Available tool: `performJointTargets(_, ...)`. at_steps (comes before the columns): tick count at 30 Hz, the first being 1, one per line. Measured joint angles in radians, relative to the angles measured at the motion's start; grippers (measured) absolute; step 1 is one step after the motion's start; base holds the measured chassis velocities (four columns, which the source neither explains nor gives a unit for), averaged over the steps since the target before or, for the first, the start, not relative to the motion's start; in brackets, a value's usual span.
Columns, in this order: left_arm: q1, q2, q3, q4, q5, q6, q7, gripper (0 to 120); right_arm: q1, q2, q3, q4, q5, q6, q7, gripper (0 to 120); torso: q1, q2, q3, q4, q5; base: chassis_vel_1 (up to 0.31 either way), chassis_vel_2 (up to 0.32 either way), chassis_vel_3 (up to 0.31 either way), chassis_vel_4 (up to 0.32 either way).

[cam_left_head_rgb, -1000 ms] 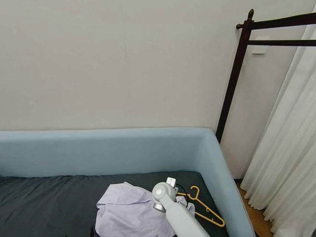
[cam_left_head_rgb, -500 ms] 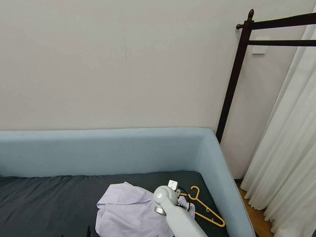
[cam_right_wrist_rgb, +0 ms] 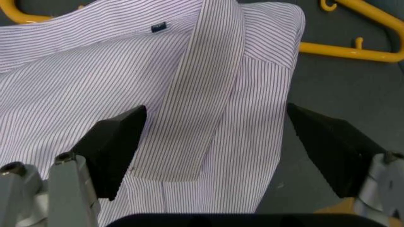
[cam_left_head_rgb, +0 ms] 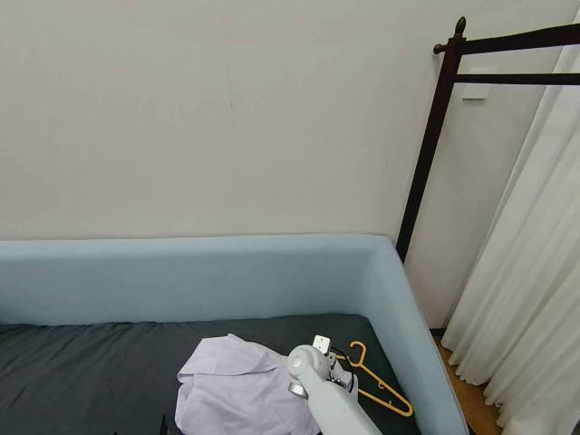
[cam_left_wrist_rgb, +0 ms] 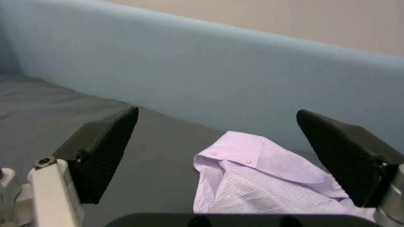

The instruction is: Pick up the clothes from the sofa and hang them on the clothes hanger.

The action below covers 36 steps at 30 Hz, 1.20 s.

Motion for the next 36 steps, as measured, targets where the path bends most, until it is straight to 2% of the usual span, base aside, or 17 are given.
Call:
performJointTargets(7,-0.005,0.005,-0.005,0.003,-0.002,0.0,0.0,99,-0.001,0.0,-0.004,0.008,0.006,0.01,0.0,88,0.0,0.0,0.0,-0.0002,0.0,0.0,0.0,0.0,0.0)
performJointTargets(10,-0.007,0.005,-0.006,0.007,-0.004,0.0,0.0,99,-0.002,0.0,-0.024,0.031,0.016,0.014,0.001,77,0.0,0.0,0.0,-0.0001,-0.0001,0.0,0.0,0.0,0.0)
performJointTargets(13,-0.01,0.004,-0.004,0.011,-0.005,0.0,0.0,99,-0.005,0.0,-0.047,0.056,0.036,0.014,-0.001,73,0.0,0.0,0.0,-0.0001,0.0,0.0,0.0,0.0,0.0)
performJointTargets(23,-0.014,0.006,-0.005,0.012,-0.005,0.002,-0.001,99,-0.018,0.0,-0.07,0.04,0.049,-0.004,-0.027,70,0.0,0.0,0.0,-0.0002,-0.0001,0.0,0.0,0.0,0.0)
performJointTargets(24,-0.014,0.004,-0.005,0.012,-0.004,0.002,-0.001,99,-0.021,0.0,-0.07,0.034,0.049,-0.008,-0.036,64,0.0,0.0,0.0,-0.0002,-0.0001,0.0,0.0,0.0,0.0)
performJointTargets(26,-0.014,0.003,-0.005,0.012,-0.003,0.002,-0.001,99,-0.023,0.0,-0.07,0.033,0.048,-0.009,-0.041,63,0.0,0.0,0.0,-0.0002,-0.0001,0.0,0.0,0.0,0.0)
performJointTargets(28,-0.014,-0.001,-0.005,0.012,-0.002,0.002,-0.001,99,-0.025,0.0,-0.072,0.03,0.043,-0.01,-0.049,52,0.0,0.0,0.0,-0.0001,0.0,0.0,0.0,0.0,0.0)
performJointTargets(30,-0.013,-0.002,-0.005,0.012,-0.002,0.002,-0.001,99,-0.025,0.0,-0.072,0.03,0.043,-0.01,-0.05,49,0.0,0.0,0.0,-0.0001,-0.0001,0.0,0.0,0.0,0.0)
performJointTargets(33,-0.012,-0.003,-0.006,0.012,-0.001,0.0,-0.001,99,-0.023,0.0,-0.071,0.024,0.04,-0.01,-0.052,34,0.0,0.0,0.0,-0.0001,0.0,0.0,0.0,0.0,0.0)
performJointTargets(34,-0.012,-0.003,-0.006,0.012,-0.001,0.0,-0.001,99,-0.023,0.0,-0.071,0.024,0.04,-0.01,-0.052,34,0.0,0.0,0.0,-0.0001,0.0,0.0,0.0,0.0,0.0)
performJointTargets(36,-0.011,-0.003,-0.008,0.011,-0.001,0.0,-0.001,99,-0.023,0.0,-0.07,0.02,0.036,-0.011,-0.053,24,0.0,0.0,0.0,-0.0001,0.0,0.0,0.0,0.0,0.0)
